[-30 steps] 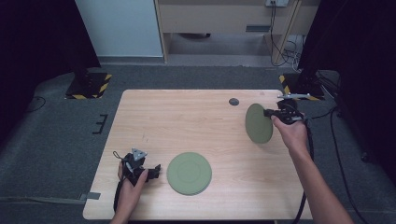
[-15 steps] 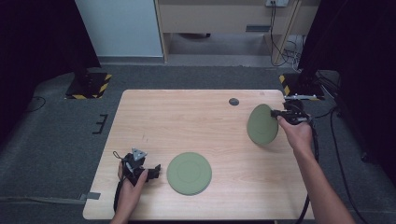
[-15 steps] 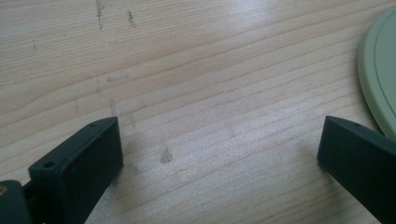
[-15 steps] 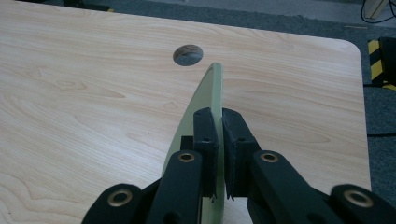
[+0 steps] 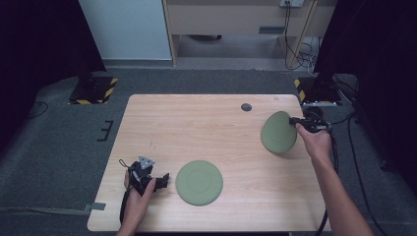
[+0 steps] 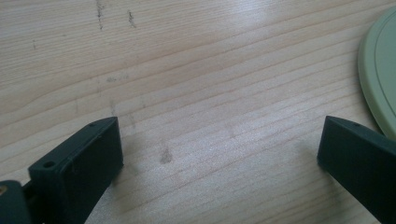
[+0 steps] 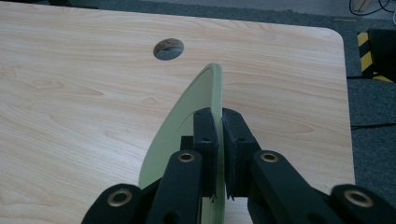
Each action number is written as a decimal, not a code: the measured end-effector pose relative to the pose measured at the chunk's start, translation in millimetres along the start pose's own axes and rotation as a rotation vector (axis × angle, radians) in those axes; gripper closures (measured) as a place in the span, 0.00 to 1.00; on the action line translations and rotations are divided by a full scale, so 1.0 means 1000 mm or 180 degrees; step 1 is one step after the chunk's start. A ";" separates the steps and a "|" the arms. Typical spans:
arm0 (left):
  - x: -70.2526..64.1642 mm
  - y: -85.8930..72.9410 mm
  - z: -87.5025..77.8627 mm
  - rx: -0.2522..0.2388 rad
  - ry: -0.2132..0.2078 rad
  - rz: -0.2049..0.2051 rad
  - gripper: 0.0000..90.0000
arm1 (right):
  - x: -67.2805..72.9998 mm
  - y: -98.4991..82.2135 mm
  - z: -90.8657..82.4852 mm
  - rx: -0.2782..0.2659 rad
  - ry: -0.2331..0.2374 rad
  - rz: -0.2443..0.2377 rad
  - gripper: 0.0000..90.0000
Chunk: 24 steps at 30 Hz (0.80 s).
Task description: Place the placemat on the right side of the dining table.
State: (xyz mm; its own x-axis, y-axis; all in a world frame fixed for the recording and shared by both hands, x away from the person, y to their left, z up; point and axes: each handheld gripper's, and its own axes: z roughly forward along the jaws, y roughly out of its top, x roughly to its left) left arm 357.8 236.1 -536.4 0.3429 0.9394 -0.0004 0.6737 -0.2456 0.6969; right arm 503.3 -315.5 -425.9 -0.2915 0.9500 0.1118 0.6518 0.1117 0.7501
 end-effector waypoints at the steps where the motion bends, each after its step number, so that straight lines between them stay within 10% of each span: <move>1: 0.000 0.000 0.000 0.0000 0.0001 -0.0001 0.00 | -0.002 -0.001 0.002 0.0003 -0.0022 -0.0005 0.95; 24: 0.000 0.000 0.000 0.0000 0.0005 -0.0002 0.00 | -0.039 -0.025 0.031 0.0104 -0.0127 0.0161 0.95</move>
State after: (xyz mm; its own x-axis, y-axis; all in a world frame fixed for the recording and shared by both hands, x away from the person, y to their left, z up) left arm 358.1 235.9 -536.4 0.3414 0.9399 0.0001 0.6740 -0.2449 0.6970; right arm 519.5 -346.2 -469.2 -0.2299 0.9655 0.1225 0.6878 0.0721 0.7223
